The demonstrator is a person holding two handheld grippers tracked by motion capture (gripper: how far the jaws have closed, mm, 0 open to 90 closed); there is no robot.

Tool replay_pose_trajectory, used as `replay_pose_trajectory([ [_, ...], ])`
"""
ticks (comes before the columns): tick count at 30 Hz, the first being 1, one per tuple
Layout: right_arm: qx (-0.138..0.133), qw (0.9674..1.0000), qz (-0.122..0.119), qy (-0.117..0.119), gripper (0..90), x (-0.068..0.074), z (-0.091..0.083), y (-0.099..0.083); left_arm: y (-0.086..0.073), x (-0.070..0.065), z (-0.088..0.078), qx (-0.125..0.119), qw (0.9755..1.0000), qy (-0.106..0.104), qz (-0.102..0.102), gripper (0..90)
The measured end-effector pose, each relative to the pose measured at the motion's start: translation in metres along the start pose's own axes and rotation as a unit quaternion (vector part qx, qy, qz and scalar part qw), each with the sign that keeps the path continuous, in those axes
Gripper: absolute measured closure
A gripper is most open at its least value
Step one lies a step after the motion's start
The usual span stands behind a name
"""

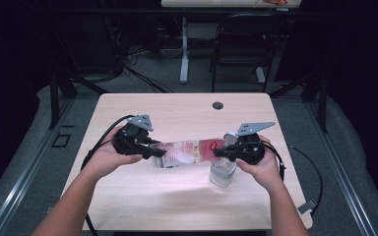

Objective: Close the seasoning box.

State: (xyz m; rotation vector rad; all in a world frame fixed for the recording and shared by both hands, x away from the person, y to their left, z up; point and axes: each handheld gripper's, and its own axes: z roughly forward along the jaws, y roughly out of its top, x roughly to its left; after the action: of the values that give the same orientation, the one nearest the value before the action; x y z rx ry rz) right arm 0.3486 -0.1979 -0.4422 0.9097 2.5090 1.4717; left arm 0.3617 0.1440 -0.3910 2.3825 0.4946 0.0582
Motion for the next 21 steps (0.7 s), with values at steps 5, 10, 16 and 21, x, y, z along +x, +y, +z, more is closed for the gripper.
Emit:
replay_pose_trajectory([
  [5,0.001,1.0,-0.002,-0.002,85.5,0.0,0.0,0.0,0.001,0.0,0.0,-0.001,1.0,0.0,-0.001,68.6],
  [10,0.002,1.0,-0.001,-0.003,85.7,0.0,-0.001,0.0,0.004,0.0,-0.001,0.002,1.0,0.0,0.0,68.5],
  [16,0.0,1.0,0.0,-0.002,85.5,-0.001,-0.001,-0.001,0.008,-0.001,-0.002,0.008,1.0,0.002,-0.004,68.7],
  [21,0.001,1.0,0.001,-0.003,84.6,-0.001,-0.002,-0.001,0.011,-0.002,-0.002,0.01,0.9999,0.002,-0.001,69.1],
])
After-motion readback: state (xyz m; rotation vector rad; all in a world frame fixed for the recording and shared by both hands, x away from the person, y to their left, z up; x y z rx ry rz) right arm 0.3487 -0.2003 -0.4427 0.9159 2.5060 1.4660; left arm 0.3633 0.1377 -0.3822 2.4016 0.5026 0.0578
